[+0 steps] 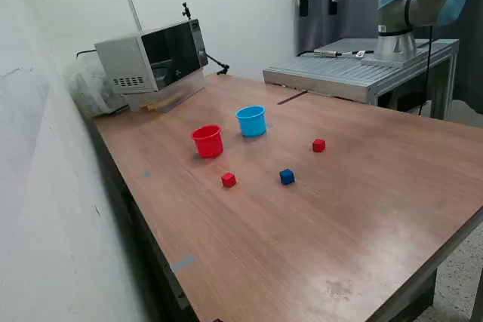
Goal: Place red objects in the red bin, and blue objects in the blue bin.
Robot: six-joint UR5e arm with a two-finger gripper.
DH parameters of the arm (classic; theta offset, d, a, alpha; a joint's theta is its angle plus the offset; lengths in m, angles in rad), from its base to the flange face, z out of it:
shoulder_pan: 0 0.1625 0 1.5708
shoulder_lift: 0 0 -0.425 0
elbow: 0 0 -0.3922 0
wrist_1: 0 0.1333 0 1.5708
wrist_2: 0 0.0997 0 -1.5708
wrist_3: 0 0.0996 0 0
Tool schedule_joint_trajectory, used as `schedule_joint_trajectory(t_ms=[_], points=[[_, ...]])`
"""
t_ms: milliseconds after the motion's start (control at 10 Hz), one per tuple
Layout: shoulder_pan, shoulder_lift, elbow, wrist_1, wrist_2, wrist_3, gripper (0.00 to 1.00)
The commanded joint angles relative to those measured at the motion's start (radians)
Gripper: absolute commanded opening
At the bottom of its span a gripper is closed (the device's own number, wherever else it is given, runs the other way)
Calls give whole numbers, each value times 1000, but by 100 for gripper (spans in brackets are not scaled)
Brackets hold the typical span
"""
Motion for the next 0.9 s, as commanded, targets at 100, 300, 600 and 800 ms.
schedule_joint_trajectory(t_ms=[100,300,600,800], points=[[62,167,-199,-5,0,121,100],[60,313,-264,-53,0,187,100],[47,537,-287,-189,-2,190,100],[42,639,-306,-228,-5,190,100]])
